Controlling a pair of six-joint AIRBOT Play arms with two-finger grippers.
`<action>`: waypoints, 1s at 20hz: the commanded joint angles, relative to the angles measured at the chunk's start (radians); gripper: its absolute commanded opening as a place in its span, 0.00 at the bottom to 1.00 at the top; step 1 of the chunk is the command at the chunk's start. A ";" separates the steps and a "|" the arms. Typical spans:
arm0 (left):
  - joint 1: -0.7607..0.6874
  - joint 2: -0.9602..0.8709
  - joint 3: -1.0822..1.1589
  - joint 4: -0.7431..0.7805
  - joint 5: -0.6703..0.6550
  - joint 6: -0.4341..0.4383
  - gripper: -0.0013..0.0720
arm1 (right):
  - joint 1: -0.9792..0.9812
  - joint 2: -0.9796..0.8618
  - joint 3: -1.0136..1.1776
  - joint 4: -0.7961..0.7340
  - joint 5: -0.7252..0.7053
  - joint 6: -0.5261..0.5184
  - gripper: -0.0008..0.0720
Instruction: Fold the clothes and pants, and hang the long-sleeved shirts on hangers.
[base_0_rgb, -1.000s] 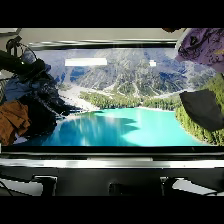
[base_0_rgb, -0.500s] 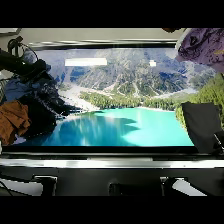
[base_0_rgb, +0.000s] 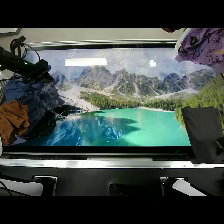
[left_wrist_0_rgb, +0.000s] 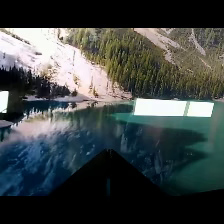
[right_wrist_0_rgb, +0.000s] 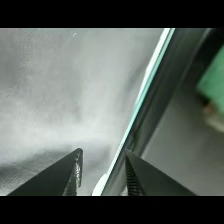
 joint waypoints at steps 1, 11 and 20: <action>-0.002 0.000 0.000 0.000 0.000 0.000 0.04 | 0.000 0.000 0.151 -0.039 0.014 -0.049 0.46; 0.004 0.087 -0.009 0.124 0.006 0.090 0.04 | 0.523 0.000 0.583 0.617 -0.135 -0.387 0.06; -0.006 0.380 -0.385 0.161 0.103 0.211 0.04 | 1.198 -0.001 0.551 0.386 -0.056 -0.323 0.06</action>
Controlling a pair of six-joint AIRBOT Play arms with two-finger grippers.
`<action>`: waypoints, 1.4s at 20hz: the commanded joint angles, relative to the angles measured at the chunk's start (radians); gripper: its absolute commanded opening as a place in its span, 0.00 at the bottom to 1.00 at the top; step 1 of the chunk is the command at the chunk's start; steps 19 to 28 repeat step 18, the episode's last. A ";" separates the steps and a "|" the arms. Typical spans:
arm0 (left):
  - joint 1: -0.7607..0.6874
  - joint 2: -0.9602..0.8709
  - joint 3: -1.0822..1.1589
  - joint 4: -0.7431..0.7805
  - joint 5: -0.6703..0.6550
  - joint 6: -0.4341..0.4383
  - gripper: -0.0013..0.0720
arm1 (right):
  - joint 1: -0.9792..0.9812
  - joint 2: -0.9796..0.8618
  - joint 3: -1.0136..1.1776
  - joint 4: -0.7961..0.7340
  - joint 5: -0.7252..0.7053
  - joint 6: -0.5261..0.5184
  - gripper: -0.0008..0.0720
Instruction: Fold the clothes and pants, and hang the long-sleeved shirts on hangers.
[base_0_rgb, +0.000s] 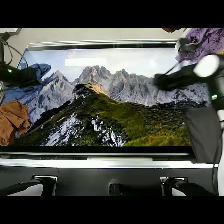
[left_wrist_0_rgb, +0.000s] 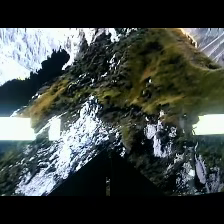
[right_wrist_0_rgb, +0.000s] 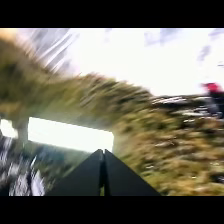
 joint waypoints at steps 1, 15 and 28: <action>-0.002 0.071 -0.111 0.012 0.024 0.037 0.04 | 0.192 0.000 -0.011 -0.078 -0.018 0.046 0.06; -0.001 0.068 -0.113 0.011 0.022 0.037 0.04 | 0.211 0.000 -0.011 -0.069 -0.029 0.045 0.06; -0.002 0.068 -0.113 0.011 0.022 0.037 0.04 | 0.211 0.000 -0.011 -0.069 -0.029 0.045 0.06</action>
